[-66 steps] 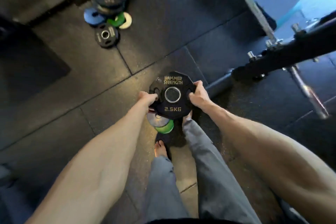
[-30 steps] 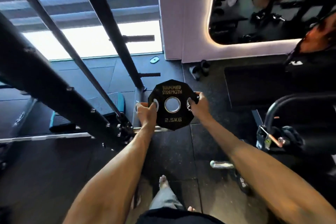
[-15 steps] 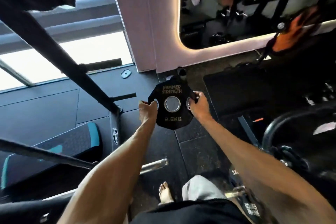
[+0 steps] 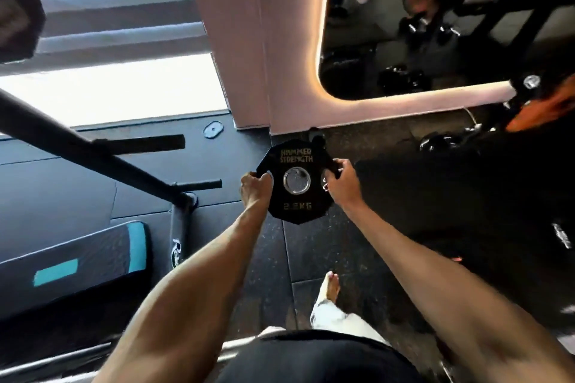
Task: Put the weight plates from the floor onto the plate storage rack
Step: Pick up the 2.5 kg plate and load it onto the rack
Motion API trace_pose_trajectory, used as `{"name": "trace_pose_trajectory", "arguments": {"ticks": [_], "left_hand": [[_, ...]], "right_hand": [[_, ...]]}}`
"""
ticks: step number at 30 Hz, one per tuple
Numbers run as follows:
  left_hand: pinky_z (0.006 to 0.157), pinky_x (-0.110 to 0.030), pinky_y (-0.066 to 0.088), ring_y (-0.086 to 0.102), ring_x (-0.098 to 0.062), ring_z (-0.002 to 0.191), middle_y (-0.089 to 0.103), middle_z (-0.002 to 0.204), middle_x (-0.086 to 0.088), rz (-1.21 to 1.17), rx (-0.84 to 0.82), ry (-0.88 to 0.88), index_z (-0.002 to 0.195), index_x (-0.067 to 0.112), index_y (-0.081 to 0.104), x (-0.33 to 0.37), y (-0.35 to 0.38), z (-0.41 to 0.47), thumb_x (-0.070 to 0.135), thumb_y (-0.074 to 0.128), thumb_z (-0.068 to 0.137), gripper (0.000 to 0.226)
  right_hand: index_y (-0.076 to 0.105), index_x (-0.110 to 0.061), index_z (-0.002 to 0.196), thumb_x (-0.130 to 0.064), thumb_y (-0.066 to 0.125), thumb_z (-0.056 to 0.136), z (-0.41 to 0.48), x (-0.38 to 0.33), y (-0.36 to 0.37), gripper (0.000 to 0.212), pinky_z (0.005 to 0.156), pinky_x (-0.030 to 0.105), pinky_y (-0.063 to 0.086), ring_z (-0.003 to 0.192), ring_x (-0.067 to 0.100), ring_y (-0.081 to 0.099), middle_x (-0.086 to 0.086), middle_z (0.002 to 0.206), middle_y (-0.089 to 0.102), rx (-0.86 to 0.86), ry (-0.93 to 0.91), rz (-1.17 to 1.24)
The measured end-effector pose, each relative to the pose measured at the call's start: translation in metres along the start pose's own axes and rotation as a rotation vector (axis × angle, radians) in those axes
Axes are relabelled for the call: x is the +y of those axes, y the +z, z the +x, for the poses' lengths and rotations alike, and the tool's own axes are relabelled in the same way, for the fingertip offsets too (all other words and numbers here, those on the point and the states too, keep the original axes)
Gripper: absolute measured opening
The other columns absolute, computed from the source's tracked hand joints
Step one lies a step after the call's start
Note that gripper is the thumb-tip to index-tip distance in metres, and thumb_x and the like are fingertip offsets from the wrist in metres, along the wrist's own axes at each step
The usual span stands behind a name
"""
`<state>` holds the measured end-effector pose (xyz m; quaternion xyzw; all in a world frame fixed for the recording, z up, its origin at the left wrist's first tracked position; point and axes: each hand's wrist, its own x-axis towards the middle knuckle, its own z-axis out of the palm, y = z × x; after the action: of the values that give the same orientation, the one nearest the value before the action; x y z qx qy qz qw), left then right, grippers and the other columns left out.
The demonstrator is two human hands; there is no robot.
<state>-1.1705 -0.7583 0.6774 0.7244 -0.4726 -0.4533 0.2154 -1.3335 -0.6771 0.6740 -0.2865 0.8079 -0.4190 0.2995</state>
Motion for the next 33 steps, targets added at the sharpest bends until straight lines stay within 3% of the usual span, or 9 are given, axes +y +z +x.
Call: {"name": "trace_pose_trajectory", "arguments": {"ticks": [4, 8, 12, 17, 20, 23, 25, 30, 33], "left_hand": [[0.084, -0.035, 0.045, 0.062, -0.038, 0.104, 0.069, 0.105, -0.024, -0.016, 0.069, -0.05, 0.101, -0.004, 0.069, 0.031, 0.022, 0.03, 0.023, 0.061, 0.086, 0.031], [0.091, -0.035, 0.043, 0.058, -0.038, 0.111, 0.067, 0.112, -0.024, -0.062, 0.171, -0.12, 0.106, -0.003, 0.066, 0.052, 0.025, 0.06, 0.025, 0.061, 0.088, 0.033], [0.094, -0.037, 0.044, 0.059, -0.039, 0.113, 0.066, 0.112, -0.025, -0.127, 0.283, -0.185, 0.108, -0.003, 0.065, 0.057, 0.016, 0.097, 0.028, 0.062, 0.088, 0.037], [0.092, -0.044, 0.05, 0.063, -0.038, 0.106, 0.068, 0.108, -0.024, -0.231, 0.361, -0.205, 0.109, -0.003, 0.062, 0.049, -0.003, 0.147, 0.055, 0.045, 0.074, 0.07], [0.092, -0.041, 0.049, 0.063, -0.036, 0.106, 0.068, 0.109, -0.023, -0.238, 0.414, -0.204, 0.11, -0.005, 0.061, 0.054, -0.021, 0.162, 0.06, 0.043, 0.077, 0.075], [0.082, -0.034, 0.044, 0.064, -0.028, 0.099, 0.068, 0.1, -0.013, -0.213, 0.471, -0.246, 0.114, -0.004, 0.059, 0.063, -0.037, 0.167, 0.061, 0.052, 0.09, 0.069], [0.072, -0.029, 0.04, 0.064, -0.024, 0.09, 0.065, 0.086, -0.004, -0.223, 0.51, -0.284, 0.106, 0.002, 0.06, 0.063, -0.043, 0.171, 0.065, 0.053, 0.088, 0.066], [0.072, -0.029, 0.042, 0.064, -0.025, 0.087, 0.065, 0.088, -0.005, -0.279, 0.606, -0.367, 0.104, 0.005, 0.063, 0.056, -0.054, 0.184, 0.06, 0.061, 0.086, 0.058], [0.07, -0.028, 0.043, 0.065, -0.023, 0.083, 0.066, 0.087, -0.005, -0.317, 0.614, -0.452, 0.093, 0.012, 0.061, 0.052, -0.06, 0.194, 0.06, 0.066, 0.082, 0.05]], "right_hand": [[0.054, -0.003, 0.123, -0.011, 0.058, 0.095, 0.067, -0.024, -0.001, 0.029, 0.076, 0.028, 0.044, 0.092, 0.021, 0.06, 0.008, 0.103, 0.063, -0.152, -0.03, -0.043], [0.054, -0.014, 0.112, -0.024, 0.057, 0.092, 0.129, -0.04, 0.028, 0.023, 0.084, 0.053, 0.055, 0.084, 0.03, 0.066, 0.009, 0.094, 0.067, -0.283, -0.055, -0.053], [0.053, -0.009, 0.12, -0.046, 0.058, 0.095, 0.172, -0.073, 0.07, 0.045, 0.081, 0.035, 0.049, 0.088, 0.021, 0.062, 0.002, 0.096, 0.064, -0.413, -0.168, -0.153], [0.051, -0.016, 0.113, -0.065, 0.064, 0.082, 0.219, -0.105, 0.138, 0.06, 0.084, 0.04, 0.053, 0.09, 0.025, 0.067, 0.006, 0.097, 0.07, -0.545, -0.281, -0.26], [0.047, -0.018, 0.106, -0.06, 0.068, 0.081, 0.234, -0.126, 0.172, 0.053, 0.081, 0.039, 0.052, 0.091, 0.029, 0.067, 0.01, 0.097, 0.069, -0.604, -0.334, -0.28], [0.051, -0.007, 0.112, -0.049, 0.072, 0.085, 0.243, -0.146, 0.201, 0.054, 0.078, 0.032, 0.044, 0.098, 0.03, 0.065, 0.014, 0.105, 0.067, -0.68, -0.377, -0.31], [0.052, -0.002, 0.115, -0.043, 0.072, 0.086, 0.247, -0.157, 0.217, 0.054, 0.074, 0.028, 0.039, 0.099, 0.032, 0.064, 0.016, 0.106, 0.066, -0.748, -0.406, -0.308], [0.05, -0.003, 0.121, -0.039, 0.071, 0.088, 0.258, -0.18, 0.259, 0.053, 0.073, 0.026, 0.037, 0.1, 0.03, 0.065, 0.017, 0.109, 0.068, -0.955, -0.502, -0.366], [0.049, -0.004, 0.121, -0.039, 0.072, 0.088, 0.264, -0.19, 0.288, 0.053, 0.075, 0.03, 0.042, 0.1, 0.033, 0.066, 0.017, 0.108, 0.068, -1.083, -0.552, -0.4]]}}
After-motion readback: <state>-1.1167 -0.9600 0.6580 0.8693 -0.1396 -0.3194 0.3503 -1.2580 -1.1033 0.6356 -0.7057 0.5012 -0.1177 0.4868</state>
